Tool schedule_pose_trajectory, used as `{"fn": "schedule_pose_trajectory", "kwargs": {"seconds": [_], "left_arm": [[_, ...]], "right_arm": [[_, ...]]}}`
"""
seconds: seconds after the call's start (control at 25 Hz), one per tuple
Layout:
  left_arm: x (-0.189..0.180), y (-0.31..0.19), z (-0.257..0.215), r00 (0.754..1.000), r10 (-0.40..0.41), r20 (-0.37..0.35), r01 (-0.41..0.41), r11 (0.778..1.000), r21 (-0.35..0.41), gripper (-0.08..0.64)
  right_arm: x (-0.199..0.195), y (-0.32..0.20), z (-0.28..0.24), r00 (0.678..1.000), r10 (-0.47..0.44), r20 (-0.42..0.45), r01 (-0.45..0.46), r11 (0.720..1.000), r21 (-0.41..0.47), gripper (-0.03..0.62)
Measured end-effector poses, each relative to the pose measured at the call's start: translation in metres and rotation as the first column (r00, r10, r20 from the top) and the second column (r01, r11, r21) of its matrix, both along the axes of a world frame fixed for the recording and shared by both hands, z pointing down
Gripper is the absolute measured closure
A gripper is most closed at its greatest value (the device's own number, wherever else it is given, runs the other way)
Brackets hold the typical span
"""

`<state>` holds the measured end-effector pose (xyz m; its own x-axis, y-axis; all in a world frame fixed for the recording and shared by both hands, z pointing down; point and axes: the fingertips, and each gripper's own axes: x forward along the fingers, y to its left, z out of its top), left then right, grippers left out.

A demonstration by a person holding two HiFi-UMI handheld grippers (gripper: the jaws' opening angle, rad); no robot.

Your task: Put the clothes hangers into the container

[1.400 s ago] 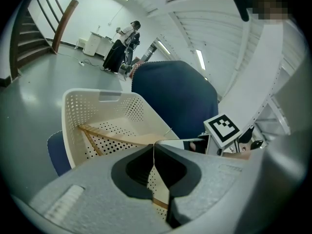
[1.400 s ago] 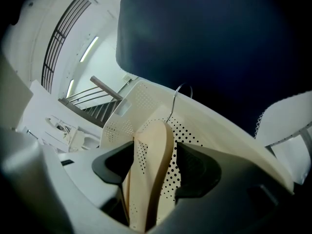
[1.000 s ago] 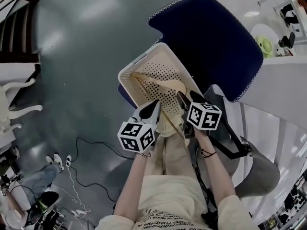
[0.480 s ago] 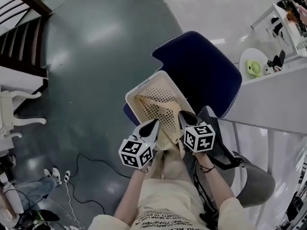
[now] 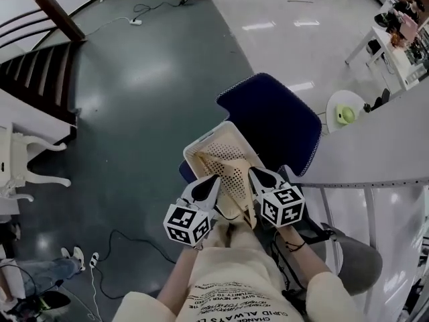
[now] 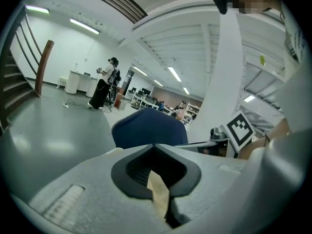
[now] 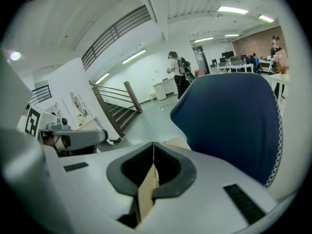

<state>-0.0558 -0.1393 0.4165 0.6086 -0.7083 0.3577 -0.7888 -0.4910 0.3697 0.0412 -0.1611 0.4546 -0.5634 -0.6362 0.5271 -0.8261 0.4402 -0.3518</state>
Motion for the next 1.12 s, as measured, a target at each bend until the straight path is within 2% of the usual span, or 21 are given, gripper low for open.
{"fn": "schedule_pose_trajectory", "kwargs": {"seconds": [0.36,0.6,0.84,1.12], "left_arm": [[-0.014,0.006,-0.067,1.0,0.021,-0.02,-0.018,0.988,0.153,0.537],[-0.019,0.01,-0.105,1.0,0.018,-0.001,-0.017,0.968,0.252,0.537],[-0.03,0.015,-0.134,1.0,-0.005,0.02,-0.002,0.946,0.324,0.537],[-0.041,0.022,-0.149,0.999,-0.049,0.023,0.036,0.925,0.377,0.537]], "right_arm": [[-0.012,0.002,-0.074,0.998,-0.042,0.046,0.034,0.986,0.165,0.589],[-0.007,0.004,-0.116,0.995,-0.046,0.094,0.02,0.967,0.255,0.588],[-0.008,0.005,-0.151,0.989,-0.052,0.136,0.004,0.945,0.327,0.589],[0.002,0.009,-0.168,0.985,-0.038,0.17,-0.03,0.926,0.377,0.589]]}}
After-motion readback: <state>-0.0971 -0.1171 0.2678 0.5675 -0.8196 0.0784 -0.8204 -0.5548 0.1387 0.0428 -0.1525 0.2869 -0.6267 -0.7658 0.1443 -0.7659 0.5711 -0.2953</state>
